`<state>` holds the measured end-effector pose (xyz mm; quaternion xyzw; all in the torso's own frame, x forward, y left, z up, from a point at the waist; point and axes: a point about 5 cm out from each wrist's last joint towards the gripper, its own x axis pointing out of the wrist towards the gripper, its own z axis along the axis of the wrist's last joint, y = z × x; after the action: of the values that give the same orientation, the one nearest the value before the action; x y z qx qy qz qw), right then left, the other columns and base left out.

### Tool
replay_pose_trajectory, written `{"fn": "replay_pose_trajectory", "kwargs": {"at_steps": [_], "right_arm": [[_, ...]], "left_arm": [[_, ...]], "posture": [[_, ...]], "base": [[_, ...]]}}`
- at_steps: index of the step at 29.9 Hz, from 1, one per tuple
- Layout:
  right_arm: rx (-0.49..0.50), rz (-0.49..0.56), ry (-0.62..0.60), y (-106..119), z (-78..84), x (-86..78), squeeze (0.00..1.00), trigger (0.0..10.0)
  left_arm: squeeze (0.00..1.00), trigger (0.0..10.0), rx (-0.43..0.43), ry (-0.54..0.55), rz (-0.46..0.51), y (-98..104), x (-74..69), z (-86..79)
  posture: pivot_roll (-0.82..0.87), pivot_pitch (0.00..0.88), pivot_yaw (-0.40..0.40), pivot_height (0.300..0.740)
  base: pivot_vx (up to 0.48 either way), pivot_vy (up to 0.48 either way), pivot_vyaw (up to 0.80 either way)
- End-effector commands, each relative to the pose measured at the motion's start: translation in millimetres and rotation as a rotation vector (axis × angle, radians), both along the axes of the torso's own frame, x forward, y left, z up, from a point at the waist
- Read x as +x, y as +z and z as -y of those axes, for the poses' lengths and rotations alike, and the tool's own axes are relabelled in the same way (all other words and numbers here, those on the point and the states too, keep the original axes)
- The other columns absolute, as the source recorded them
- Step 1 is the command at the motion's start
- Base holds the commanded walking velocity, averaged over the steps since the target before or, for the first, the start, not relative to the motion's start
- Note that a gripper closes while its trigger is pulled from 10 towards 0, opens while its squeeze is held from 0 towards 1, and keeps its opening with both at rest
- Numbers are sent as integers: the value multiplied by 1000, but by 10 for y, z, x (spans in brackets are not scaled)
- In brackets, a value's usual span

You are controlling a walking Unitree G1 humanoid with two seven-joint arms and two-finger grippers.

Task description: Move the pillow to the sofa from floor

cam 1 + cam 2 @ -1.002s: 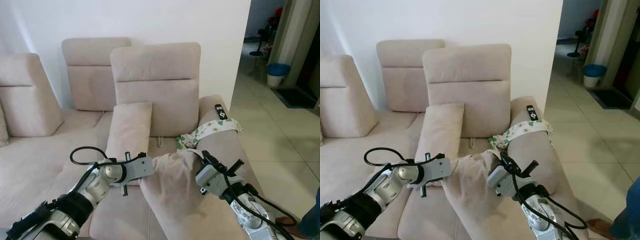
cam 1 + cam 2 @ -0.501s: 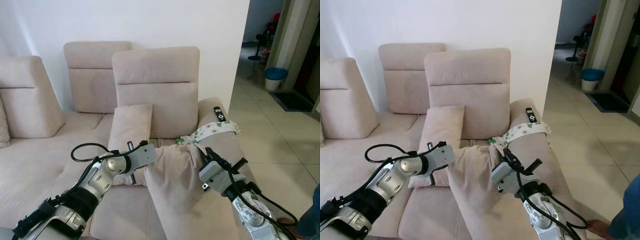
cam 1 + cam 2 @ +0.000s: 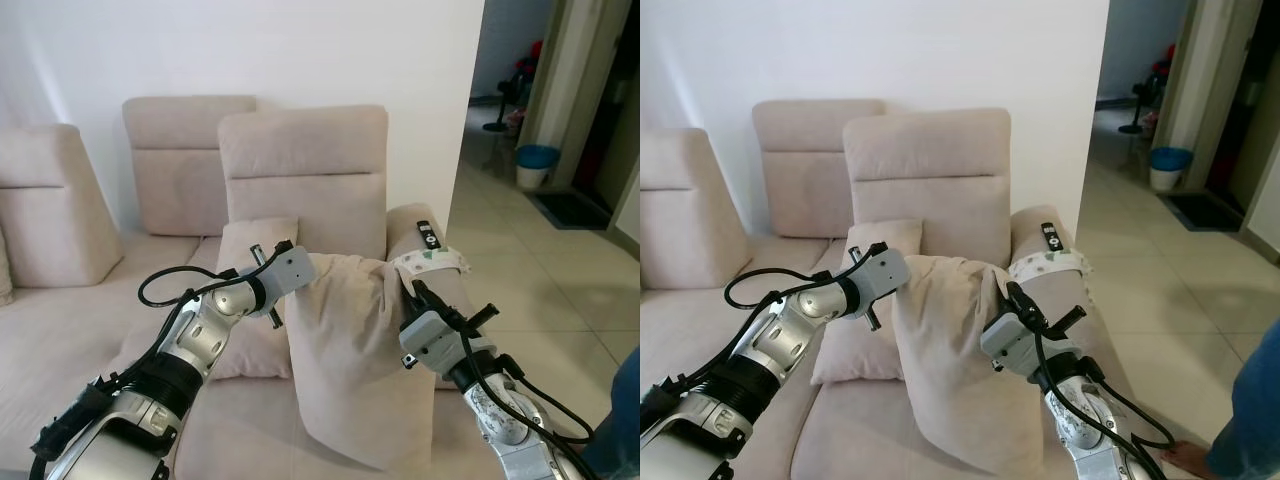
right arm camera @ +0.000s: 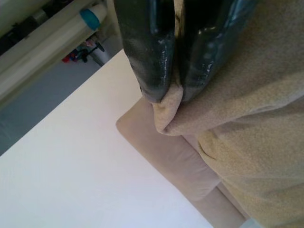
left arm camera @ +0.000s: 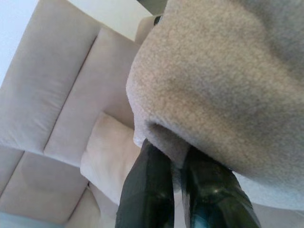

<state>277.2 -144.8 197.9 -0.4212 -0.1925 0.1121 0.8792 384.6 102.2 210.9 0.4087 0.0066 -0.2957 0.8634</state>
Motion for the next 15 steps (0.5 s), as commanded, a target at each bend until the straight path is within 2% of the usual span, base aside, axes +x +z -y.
{"fn": "replay_pose_trajectory", "kwargs": {"at_steps": [1,15], "right_arm": [[9,36,66,72,-119,-17,0,10000],[6,22,62,43,-108,-20,0,10000]], "left_arm": [[0,10000,-27,-64,36,95,-16,121],[0,10000,-29,-62,47,101,-5,135]], "posture": [[-169,0,95,740],[-172,0,96,740]], "base": [[274,0,0],[279,0,0]]}}
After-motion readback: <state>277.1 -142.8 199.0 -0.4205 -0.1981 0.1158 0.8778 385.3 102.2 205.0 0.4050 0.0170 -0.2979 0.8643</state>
